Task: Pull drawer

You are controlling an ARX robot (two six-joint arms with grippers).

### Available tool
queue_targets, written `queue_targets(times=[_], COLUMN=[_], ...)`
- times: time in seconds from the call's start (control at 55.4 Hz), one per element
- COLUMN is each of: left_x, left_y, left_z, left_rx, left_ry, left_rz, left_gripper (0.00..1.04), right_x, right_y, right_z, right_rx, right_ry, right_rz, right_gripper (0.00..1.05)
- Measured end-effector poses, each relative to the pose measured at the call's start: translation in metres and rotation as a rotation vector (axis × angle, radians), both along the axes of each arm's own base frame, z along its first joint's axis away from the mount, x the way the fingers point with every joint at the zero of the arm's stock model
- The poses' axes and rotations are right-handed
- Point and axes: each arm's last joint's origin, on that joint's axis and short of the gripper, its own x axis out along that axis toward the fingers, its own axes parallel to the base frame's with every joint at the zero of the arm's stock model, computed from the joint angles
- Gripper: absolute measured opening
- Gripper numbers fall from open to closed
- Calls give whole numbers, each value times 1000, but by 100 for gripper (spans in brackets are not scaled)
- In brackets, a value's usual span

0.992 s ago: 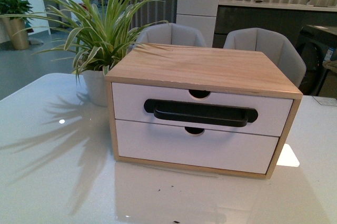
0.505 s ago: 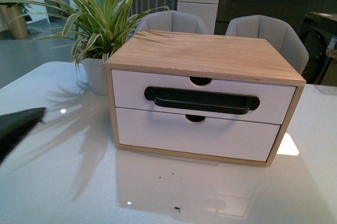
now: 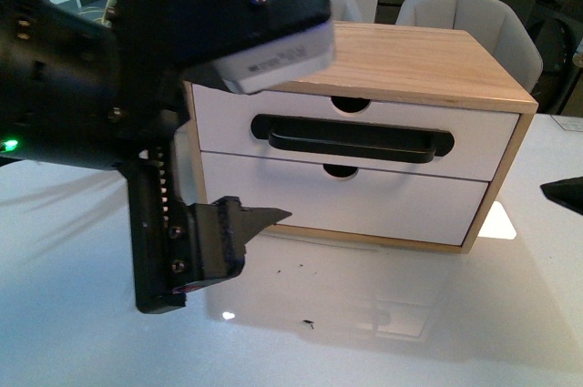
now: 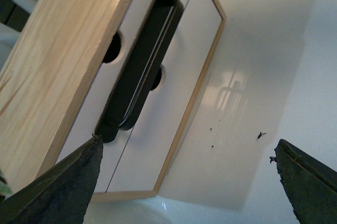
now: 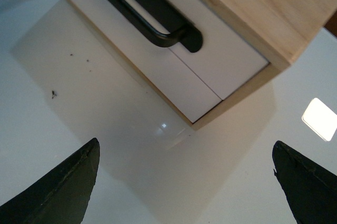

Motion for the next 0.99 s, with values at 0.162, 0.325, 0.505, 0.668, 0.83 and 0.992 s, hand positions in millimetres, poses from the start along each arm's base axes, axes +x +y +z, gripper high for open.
queue_targets(times=[0.162,0.325,0.505,0.668,0.83,0.992], left_x=[18,39,62,80,92,98], left_y=[-17,-34,-45,-45,-40,-37], left_z=[-7,-16,-18,-23,-28,-35], left_rx=[83,163,200,226,240,258], left_ry=[18,44,36,50,70,84], left_rz=[-79,-133,-139,-120,-102,-90], left_gripper=[97,97,97,97,97,97], right_x=[12,27,36,45,55,62], right_y=[9,20,29,38,45,50], right_z=[-1,1,-1,-3,-5,-6], right_rx=[-49,-75,-100,-117,-121,-122], right_ry=[31,45,81,94,102,101], right_rz=[89,159,250,310,335,347], right_gripper=[96,96,96,96,96,96])
